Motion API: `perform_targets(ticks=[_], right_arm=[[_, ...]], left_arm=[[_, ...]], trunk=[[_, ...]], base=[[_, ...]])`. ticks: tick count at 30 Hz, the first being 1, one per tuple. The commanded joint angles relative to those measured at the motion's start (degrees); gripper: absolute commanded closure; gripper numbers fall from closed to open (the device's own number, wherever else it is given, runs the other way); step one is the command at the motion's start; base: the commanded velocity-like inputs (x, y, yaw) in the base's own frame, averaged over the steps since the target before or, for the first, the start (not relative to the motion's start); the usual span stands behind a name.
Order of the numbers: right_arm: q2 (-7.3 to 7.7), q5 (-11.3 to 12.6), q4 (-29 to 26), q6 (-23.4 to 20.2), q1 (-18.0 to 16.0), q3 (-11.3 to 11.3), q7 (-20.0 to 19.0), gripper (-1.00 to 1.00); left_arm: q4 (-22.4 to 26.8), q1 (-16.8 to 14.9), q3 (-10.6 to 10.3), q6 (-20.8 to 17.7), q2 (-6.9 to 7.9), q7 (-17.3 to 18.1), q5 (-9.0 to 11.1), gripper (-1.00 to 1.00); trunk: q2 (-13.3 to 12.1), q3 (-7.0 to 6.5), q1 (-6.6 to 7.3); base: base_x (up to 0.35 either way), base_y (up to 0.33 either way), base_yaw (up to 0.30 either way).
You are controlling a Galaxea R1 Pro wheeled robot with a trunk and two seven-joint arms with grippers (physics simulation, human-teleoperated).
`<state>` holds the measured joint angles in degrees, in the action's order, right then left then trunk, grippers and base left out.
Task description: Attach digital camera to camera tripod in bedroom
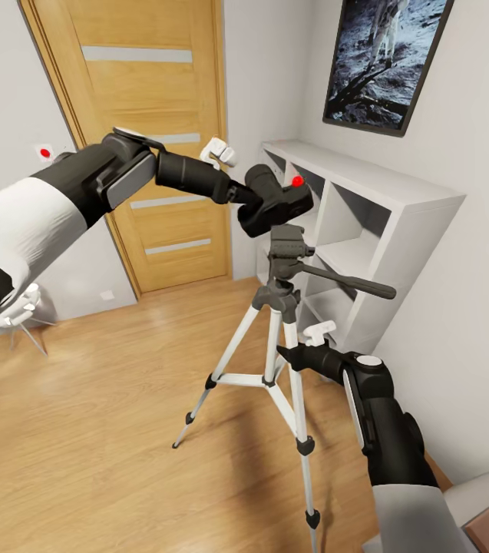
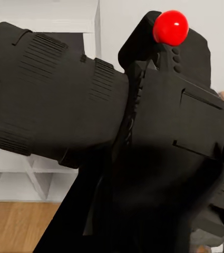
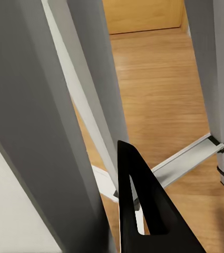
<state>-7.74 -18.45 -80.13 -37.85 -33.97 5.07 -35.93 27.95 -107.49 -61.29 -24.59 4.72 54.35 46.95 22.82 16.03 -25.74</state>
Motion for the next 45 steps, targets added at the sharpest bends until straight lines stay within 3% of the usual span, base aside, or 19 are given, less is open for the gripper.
perform_targets(ticks=[1, 7, 13, 19, 21, 22, 24, 27, 28, 29, 33, 45], right_arm=[[-0.09, -4.2, 4.4, 0.2, 0.0, 0.2, -0.6, 1.0], [-0.09, -4.2, 4.4, 0.2, 0.0, 0.2, -0.5, 1.0], [-0.09, -4.2, 4.5, 0.2, 0.0, 0.1, -0.5, 1.0], [-0.09, -4.1, 4.5, 0.2, 0.0, 0.1, -0.5, 1.0], [-0.09, -4.1, 4.5, 0.2, 0.0, 0.1, -0.5, 1.0], [-0.09, -4.1, 4.5, 0.2, 0.0, 0.1, -0.5, 1.0], [-0.09, -4.1, 4.5, 0.2, 0.0, 0.1, -0.5, 1.0], [-0.09, -4.1, 4.5, 0.2, 0.0, 0.1, -0.5, 1.0], [-0.09, -4.1, 4.5, 0.2, 0.0, 0.1, -0.5, 1.0], [-0.09, -4.1, 4.5, 0.2, 0.0, 0.1, -0.5, 1.0], [-0.09, -4.1, 4.6, 0.2, 0.0, 0.1, -0.5, 1.0], [-0.09, -4.1, 4.6, 0.2, 0.0, 0.1, -0.4, 1.0]], left_arm=[[1.6, -0.1, 0.0, -0.8, 0.16, 3.6, 1.2, 1.0], [3.5, -0.1, 0.1, -0.8, 0.5, 3.6, 1.2, 1.0], [7.4, -0.1, 0.5, -0.8, 1.87, 3.6, 1.3, 1.0], [12.8, -0.1, 6.2, -0.8, 3.54, 3.6, 1.2, 1.0], [15.8, -0.1, 8.1, -0.9, 5.03, 3.5, 1.2, 1.0], [19.2, -0.1, 9.2, -0.9, 7.18, 3.4, 1.4, 1.0], [21.0, -0.1, 9.6, -1.0, 8.42, 3.5, 1.5, 1.0], [21.3, -0.1, 9.7, -3.2, 8.64, 3.7, 1.5, 1.0], [21.3, -0.1, 9.6, -6.0, 8.64, 3.9, 1.3, 1.0], [21.4, -0.1, 9.6, -11.1, 8.58, 3.8, 1.0, 1.0], [21.5, -0.1, 9.7, -17.4, 8.51, 3.8, 0.7, 1.0], [20.9, -0.1, 9.6, -21.1, 8.19, 3.8, 0.7, 1.0]], trunk=[[0.1, 0.12, -0.04], [0.1, 0.12, -0.04], [0.1, 0.12, -0.04], [0.1, 0.12, -0.04], [0.1, 0.12, -0.04], [0.1, 0.12, -0.04], [0.1, 0.12, -0.04], [0.1, 0.12, -0.04], [0.1, 0.12, -0.04], [0.1, 0.12, -0.04], [0.1, 0.12, -0.04], [0.1, 0.12, -0.04]], base=[[0.0, 0.0, 0.0], [0.0, 0.0, 0.0], [0.0, 0.0, 0.0], [0.0, 0.0, 0.0], [0.0, 0.0, 0.0], [0.0, 0.0, 0.0], [0.0, 0.0, 0.0], [0.0, 0.0, 0.0], [0.0, 0.0, 0.0], [0.0, 0.0, 0.0], [0.0, 0.0, 0.0], [0.0, 0.0, 0.0]])
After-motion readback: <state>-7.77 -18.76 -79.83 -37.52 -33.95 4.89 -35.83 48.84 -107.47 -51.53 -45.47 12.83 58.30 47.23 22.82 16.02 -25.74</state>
